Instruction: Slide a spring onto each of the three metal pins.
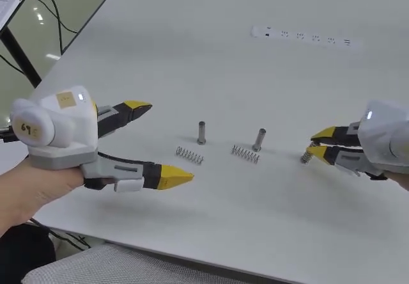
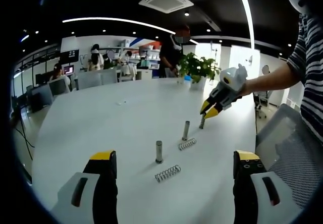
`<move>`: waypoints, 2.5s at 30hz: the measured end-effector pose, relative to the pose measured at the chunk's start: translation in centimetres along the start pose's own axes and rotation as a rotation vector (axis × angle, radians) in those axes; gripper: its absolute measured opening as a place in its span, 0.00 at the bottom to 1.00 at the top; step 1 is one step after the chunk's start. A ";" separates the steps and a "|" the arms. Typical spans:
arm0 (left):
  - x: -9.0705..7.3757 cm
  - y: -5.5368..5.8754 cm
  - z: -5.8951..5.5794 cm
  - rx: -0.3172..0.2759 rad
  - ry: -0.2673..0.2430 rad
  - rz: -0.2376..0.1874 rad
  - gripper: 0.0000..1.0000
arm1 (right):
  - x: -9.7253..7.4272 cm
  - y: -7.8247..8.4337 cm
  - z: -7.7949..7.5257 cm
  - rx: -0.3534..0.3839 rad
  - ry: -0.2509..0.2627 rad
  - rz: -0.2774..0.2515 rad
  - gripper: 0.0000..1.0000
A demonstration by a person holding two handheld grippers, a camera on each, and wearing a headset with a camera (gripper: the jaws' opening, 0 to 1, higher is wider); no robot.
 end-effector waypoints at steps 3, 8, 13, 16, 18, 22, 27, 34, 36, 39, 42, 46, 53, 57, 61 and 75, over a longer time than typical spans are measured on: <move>0.1 0.0 0.0 -0.001 0.000 0.000 0.95 | -0.1 0.2 -0.2 0.001 0.001 0.005 0.12; 0.3 -0.1 -0.1 -0.001 0.001 -0.004 0.95 | 0.0 0.4 -0.4 0.041 -0.004 -0.006 0.12; 0.3 -0.1 -0.2 0.000 0.002 -0.002 0.95 | 0.0 0.5 -0.5 0.084 -0.011 -0.014 0.13; 0.4 -0.1 -0.2 0.000 0.003 -0.001 0.95 | 0.0 0.5 -0.5 0.104 -0.011 -0.021 0.13; 0.4 -0.1 -0.3 0.001 0.005 0.000 0.95 | -0.1 0.5 -0.5 0.117 -0.010 -0.027 0.14; 0.5 -0.1 -0.4 0.001 0.007 0.001 0.95 | -0.3 0.6 -0.7 0.160 -0.003 -0.041 0.17; 0.5 -0.2 -0.4 0.003 0.009 0.001 0.95 | -0.8 0.5 -0.8 0.194 0.005 -0.061 0.18; 0.7 -0.4 -0.5 0.006 0.017 -0.003 0.95 | -1.8 0.1 -1.0 0.387 0.002 -0.182 0.23; 0.7 -0.4 -0.5 0.005 0.020 -0.007 0.95 | -2.1 0.0 -0.9 0.428 0.002 -0.209 0.24; 0.6 -0.5 -0.3 0.007 0.019 -0.005 0.95 | -2.5 0.0 -0.8 0.499 -0.013 -0.249 0.25; 0.5 -0.6 -0.1 0.008 0.018 -0.007 0.95 | -2.8 0.2 -0.6 0.519 -0.013 -0.253 0.27; 0.6 -0.5 0.0 0.009 0.019 -0.004 0.96 | -3.1 0.0 0.0 0.546 -0.033 -0.271 0.28; 0.7 -0.4 -0.1 0.009 0.024 -0.002 0.95 | -3.9 -0.5 0.6 0.566 -0.047 -0.303 0.28; 0.7 -0.3 -0.1 0.007 0.024 -0.001 0.95 | -4.5 -0.9 1.2 0.584 -0.053 -0.327 0.27; 0.5 -0.2 0.0 0.005 0.020 -0.002 0.95 | -4.6 -1.4 1.9 0.586 -0.068 -0.339 0.26; 0.3 -0.1 -0.1 0.002 0.017 0.003 0.95 | -2.9 -3.3 3.7 0.476 -0.129 -0.248 0.25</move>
Point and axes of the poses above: the centre of the closed fingertips' face, and the gripper's own axes: x roughly forward along the fingers, z roughly to its left, y roughly out of its underside, the point moved 6 cm from there along -x, roughly backward along the fingers, and after that the axes turned 8 degrees about z, right-handed, at the moved point
